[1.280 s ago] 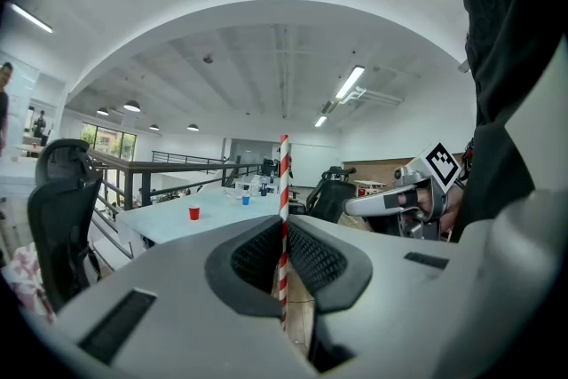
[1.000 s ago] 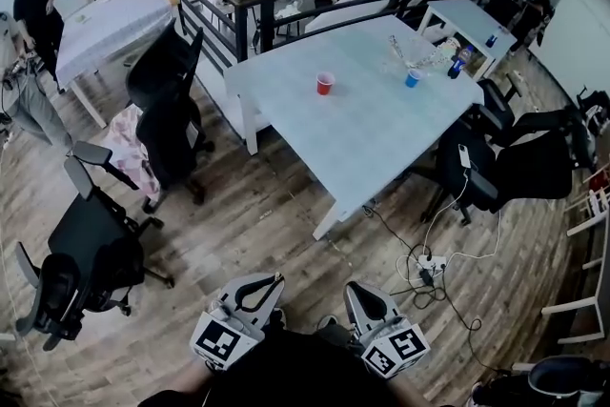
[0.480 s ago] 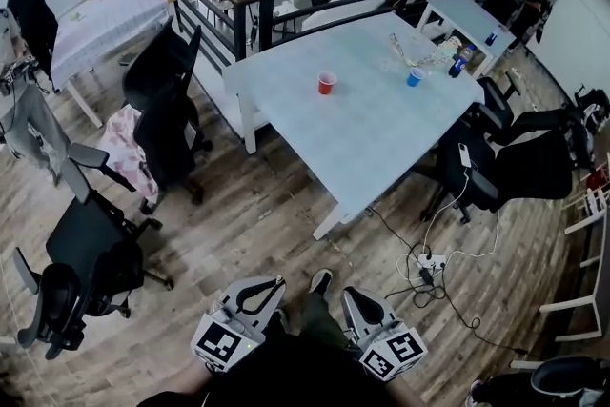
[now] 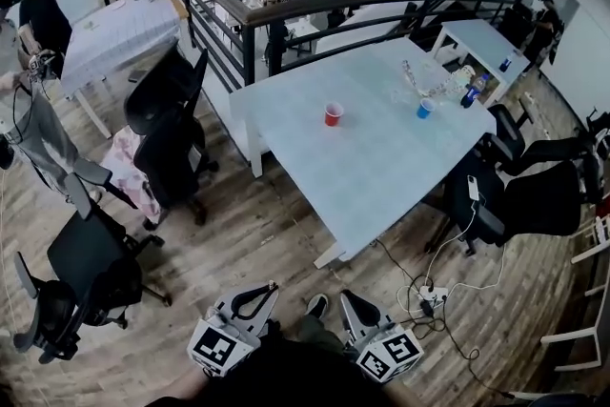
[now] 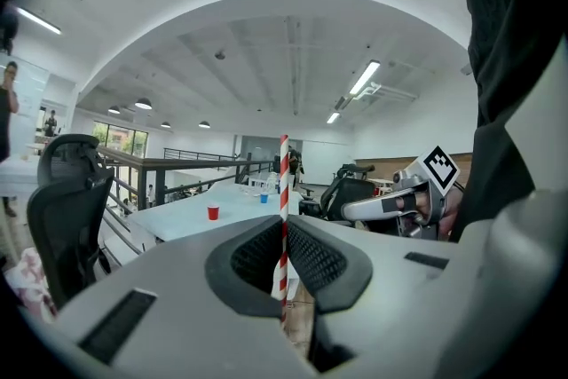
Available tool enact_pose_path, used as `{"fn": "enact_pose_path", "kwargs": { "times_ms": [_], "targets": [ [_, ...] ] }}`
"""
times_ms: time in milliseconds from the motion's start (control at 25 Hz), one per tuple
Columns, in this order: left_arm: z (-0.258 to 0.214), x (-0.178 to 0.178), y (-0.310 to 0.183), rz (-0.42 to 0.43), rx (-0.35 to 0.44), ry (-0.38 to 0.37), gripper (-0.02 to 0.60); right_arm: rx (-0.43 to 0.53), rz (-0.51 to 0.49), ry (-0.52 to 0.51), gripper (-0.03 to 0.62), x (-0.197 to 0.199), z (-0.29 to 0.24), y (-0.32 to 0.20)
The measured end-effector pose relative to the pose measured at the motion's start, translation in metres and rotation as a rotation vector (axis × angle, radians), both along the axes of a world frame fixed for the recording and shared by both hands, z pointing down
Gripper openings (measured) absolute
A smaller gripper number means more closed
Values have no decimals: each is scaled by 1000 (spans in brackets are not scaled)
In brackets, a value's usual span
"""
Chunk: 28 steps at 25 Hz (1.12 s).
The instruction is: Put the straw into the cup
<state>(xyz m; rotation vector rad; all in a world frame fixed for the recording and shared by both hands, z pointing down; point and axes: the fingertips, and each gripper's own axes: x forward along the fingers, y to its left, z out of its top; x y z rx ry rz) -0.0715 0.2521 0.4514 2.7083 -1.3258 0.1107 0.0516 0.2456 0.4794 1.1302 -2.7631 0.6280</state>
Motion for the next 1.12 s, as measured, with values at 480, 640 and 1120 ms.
{"fn": "enact_pose_path", "kwargs": {
  "times_ms": [480,640,1120],
  "targets": [
    [-22,66,-101,-17,27,-82,28,15,-110,-50,31,34,-7,-98],
    [-29,91,-124,-24,32,-103,28,17,-119,-67,31,54,-12,-126],
    [-42,134,-171,-32,-84,-8,28,31,-4,-133,31,129,-27,-182]
  ]
}}
